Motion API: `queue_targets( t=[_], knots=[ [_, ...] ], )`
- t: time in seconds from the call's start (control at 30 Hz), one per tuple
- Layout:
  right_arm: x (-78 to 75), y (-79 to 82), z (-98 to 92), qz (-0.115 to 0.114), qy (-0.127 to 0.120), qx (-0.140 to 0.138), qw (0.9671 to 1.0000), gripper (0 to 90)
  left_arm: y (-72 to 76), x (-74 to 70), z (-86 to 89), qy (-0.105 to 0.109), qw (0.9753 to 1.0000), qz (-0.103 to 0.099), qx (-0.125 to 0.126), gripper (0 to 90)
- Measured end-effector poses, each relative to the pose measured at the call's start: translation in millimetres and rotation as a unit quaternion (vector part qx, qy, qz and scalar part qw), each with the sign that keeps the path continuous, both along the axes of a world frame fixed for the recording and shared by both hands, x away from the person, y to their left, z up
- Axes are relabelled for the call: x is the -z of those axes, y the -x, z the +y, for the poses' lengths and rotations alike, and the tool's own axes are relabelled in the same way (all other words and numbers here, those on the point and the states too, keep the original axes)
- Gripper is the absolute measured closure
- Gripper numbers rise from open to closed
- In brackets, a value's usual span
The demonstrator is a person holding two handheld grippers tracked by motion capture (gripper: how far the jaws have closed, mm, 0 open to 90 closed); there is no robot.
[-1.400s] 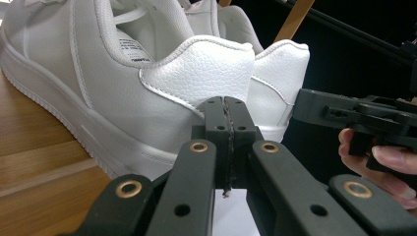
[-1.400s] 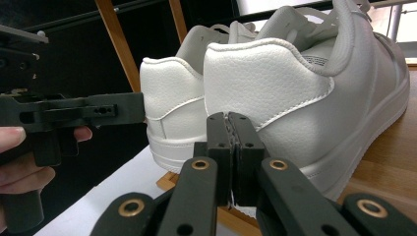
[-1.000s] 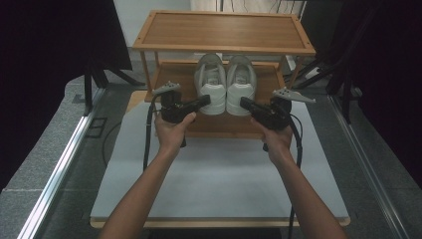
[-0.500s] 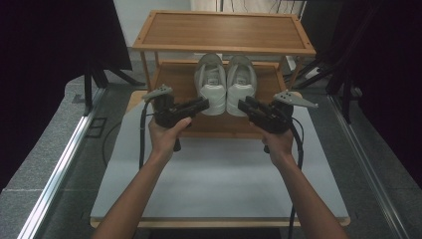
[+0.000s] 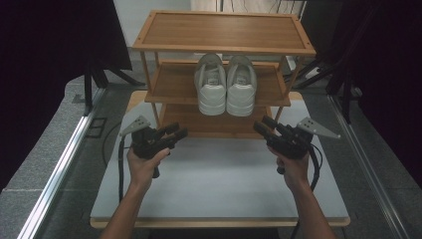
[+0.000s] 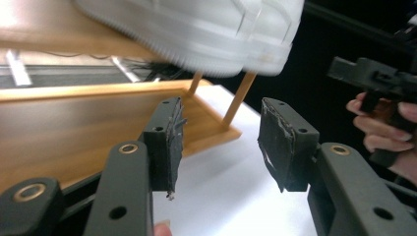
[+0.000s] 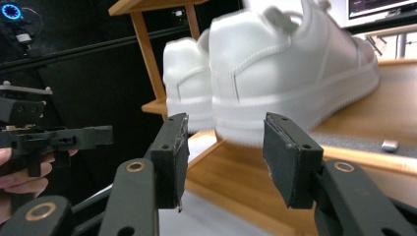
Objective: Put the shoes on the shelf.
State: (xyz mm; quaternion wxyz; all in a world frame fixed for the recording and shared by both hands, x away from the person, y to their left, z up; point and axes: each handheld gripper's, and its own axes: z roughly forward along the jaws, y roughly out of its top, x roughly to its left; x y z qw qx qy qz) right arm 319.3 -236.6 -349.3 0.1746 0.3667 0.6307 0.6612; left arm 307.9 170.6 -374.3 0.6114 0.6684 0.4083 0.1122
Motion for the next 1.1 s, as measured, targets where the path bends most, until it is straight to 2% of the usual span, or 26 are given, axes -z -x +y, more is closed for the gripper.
queue_targets(
  t=[0.03, 0.07, 0.1, 0.13, 0.17, 0.23, 0.43, 0.53, 0.57, 0.6, 0.63, 0.7, 0.9, 0.93, 1.1],
  knots=[
    [0.0, 0.0, 0.0, 0.0, 0.0, 0.0, 1.0, 51.8, 0.0, 0.0, 0.0, 0.0, 1.0, 0.0, 0.0, 51.1],
    [11.2, 6.9, -5.2, 0.004, 0.007, 0.0, 1.0, 51.8, 5.9, 6.2, 3.7, -0.01, 0.9999, 0.003, -0.004, 50.4],
    [15.1, 8.9, -6.5, 0.004, 0.008, 0.002, 1.0, 51.8, 5.9, 6.2, 3.7, -0.01, 0.9999, 0.003, -0.004, 50.2],
    [21.4, 12.2, -9.1, 0.006, 0.013, 0.002, 0.9999, 51.7, 12.2, 13.2, 8.0, -0.018, 0.9998, 0.007, -0.006, 50.0],
    [26.2, 15.0, -11.2, 0.008, 0.018, 0.003, 0.9998, 51.7, 12.2, 13.2, 8.0, -0.018, 0.9998, 0.007, -0.006, 49.9],
    [36.3, 19.9, -15.5, 0.01, 0.028, 0.01, 0.9995, 51.5, 18.2, 22.9, 12.4, -0.025, 0.9995, 0.014, -0.011, 49.4],
    [68.3, 28.5, -29.8, 0.036, 0.043, 0.026, 0.9981, 50.8, 21.4, 48.8, 21.7, -0.024, 0.9985, 0.044, -0.023, 47.5],
    [82.5, 29.2, -37.9, 0.052, 0.046, 0.033, 0.997, 50.5, 23.1, 64.9, 25.8, -0.015, 0.9974, 0.061, -0.035, 47.1],
    [82.5, 29.2, -37.9, 0.052, 0.046, 0.033, 0.997, 50.5, 23.1, 64.9, 25.8, -0.015, 0.9974, 0.061, -0.035, 46.9],
    [87.8, 28.5, -40.9, 0.062, 0.055, 0.035, 0.9959, 50.0, 22.0, 71.5, 27.0, -0.029, 0.9961, 0.076, -0.034, 45.7],
    [89.4, 28.4, -42.4, 0.064, 0.055, 0.038, 0.9957, 49.9, 22.5, 73.0, 27.8, -0.031, 0.9959, 0.076, -0.037, 45.6],
    [91.2, 27.8, -44.4, 0.067, 0.049, 0.038, 0.9958, 49.7, 22.5, 75.6, 29.7, -0.025, 0.9957, 0.081, -0.038, 45.1],
    [93.5, 28.4, -44.9, 0.065, 0.052, 0.042, 0.9956, 47.5, 22.3, 77.8, 29.4, -0.038, 0.9953, 0.077, -0.045, 41.2],
    [94.7, 28.6, -45.3, 0.066, 0.055, 0.043, 0.9954, 46.7, 21.8, 80.1, 27.9, -0.05, 0.9944, 0.079, -0.049, 40.4],
    [102.8, 28.6, -53.1, 0.077, 0.054, 0.052, 0.9942, 44.1, 19.0, 85.7, 26.7, -0.068, 0.9925, 0.086, -0.054, 37.4]
  ],
)
